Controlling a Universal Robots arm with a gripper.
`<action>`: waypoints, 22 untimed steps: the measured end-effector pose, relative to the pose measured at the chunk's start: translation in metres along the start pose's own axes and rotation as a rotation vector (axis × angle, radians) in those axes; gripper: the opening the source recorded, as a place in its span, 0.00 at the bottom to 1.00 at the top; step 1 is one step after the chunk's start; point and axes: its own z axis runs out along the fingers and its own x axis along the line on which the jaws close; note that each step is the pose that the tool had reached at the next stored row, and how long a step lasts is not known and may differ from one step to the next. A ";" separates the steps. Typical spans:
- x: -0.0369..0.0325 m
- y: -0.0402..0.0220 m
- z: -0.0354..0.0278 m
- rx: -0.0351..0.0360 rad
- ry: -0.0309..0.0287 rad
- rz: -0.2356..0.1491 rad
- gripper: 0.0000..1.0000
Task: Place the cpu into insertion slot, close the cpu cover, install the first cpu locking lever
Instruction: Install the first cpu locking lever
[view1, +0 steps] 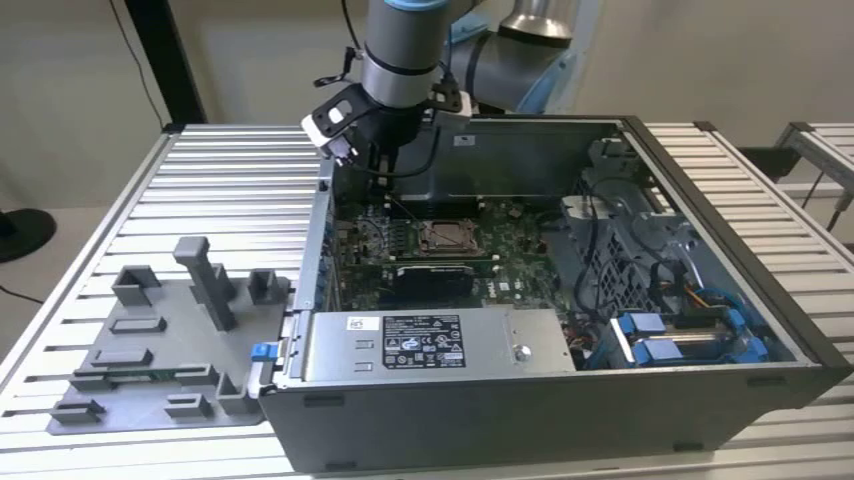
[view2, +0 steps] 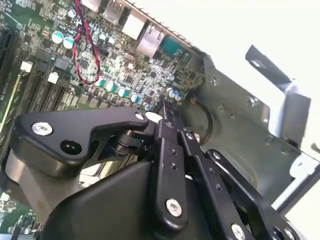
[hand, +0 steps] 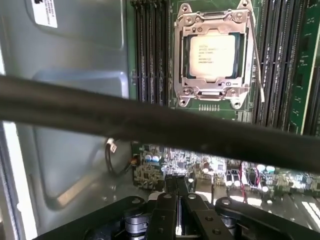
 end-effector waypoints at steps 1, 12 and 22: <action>-0.0004 0.0002 0.0017 -0.0006 0.0001 0.000 0.00; 0.0009 0.0034 0.0195 -0.0003 0.0061 -0.001 0.00; -0.0008 0.0160 0.0145 0.0013 0.0546 -0.009 0.00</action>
